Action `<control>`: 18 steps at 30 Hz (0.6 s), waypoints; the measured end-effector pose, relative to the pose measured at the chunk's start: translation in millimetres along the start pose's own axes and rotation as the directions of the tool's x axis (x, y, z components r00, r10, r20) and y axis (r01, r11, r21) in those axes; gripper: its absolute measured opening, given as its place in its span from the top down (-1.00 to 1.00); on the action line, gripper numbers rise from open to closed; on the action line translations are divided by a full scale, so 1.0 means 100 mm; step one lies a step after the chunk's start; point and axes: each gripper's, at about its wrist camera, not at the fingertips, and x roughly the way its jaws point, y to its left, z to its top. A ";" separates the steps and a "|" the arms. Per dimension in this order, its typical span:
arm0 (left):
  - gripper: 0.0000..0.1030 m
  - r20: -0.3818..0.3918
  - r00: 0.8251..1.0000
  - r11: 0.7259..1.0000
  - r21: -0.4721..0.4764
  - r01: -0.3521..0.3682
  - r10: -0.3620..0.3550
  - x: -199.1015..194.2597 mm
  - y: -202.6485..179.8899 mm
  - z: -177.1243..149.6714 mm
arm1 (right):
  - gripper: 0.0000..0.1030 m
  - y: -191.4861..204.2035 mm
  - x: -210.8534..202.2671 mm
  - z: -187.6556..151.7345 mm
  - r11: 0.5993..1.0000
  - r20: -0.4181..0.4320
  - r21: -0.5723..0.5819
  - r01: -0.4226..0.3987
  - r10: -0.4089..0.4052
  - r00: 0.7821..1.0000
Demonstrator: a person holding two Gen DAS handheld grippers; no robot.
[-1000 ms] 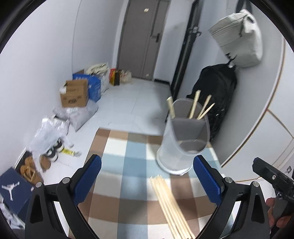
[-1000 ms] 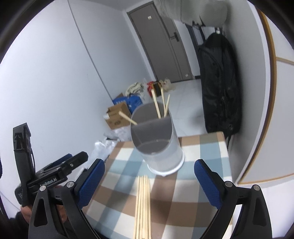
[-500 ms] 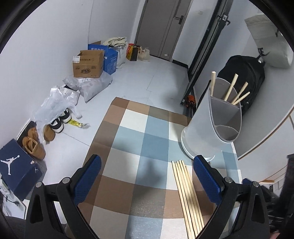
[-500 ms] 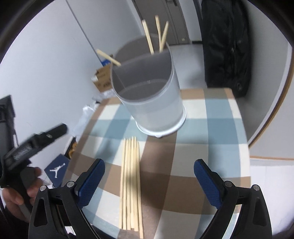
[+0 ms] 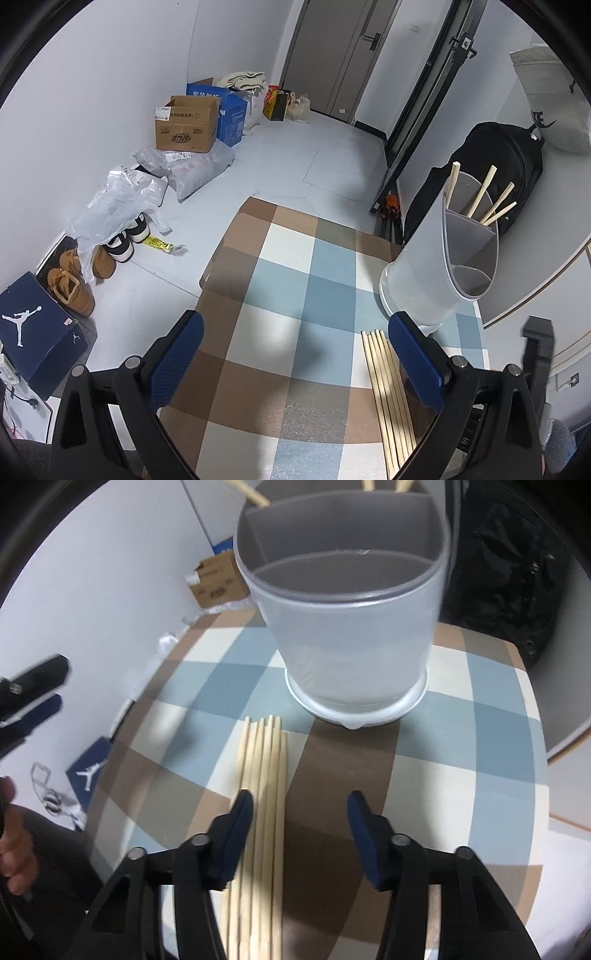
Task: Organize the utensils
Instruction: 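Move both open tools back down to the chopstick pile, then lower the right tool onto the pile and close it on one chopstick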
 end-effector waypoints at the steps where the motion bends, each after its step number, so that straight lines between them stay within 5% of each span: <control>1: -0.90 0.002 1.000 1.000 -0.004 -0.004 0.004 0.00 0.01 0.00 | 0.22 0.00 0.03 0.01 1.000 -0.007 -0.005 0.007 -0.007 1.000; 10: -0.90 -0.030 1.000 0.999 -0.048 0.009 -0.011 0.05 0.11 0.03 | 0.29 0.09 0.14 0.07 0.990 -0.014 -0.109 0.091 -0.093 0.996; 13: -0.90 -0.024 1.000 0.999 -0.053 0.011 -0.012 0.03 0.12 0.04 | 0.57 0.06 0.12 0.09 0.988 -0.009 -0.106 0.110 -0.111 0.994; 18: -0.90 -0.023 1.000 0.998 -0.059 0.019 -0.020 0.03 0.14 0.05 | 0.61 0.02 0.12 0.09 0.991 -0.025 -0.085 0.105 -0.108 0.994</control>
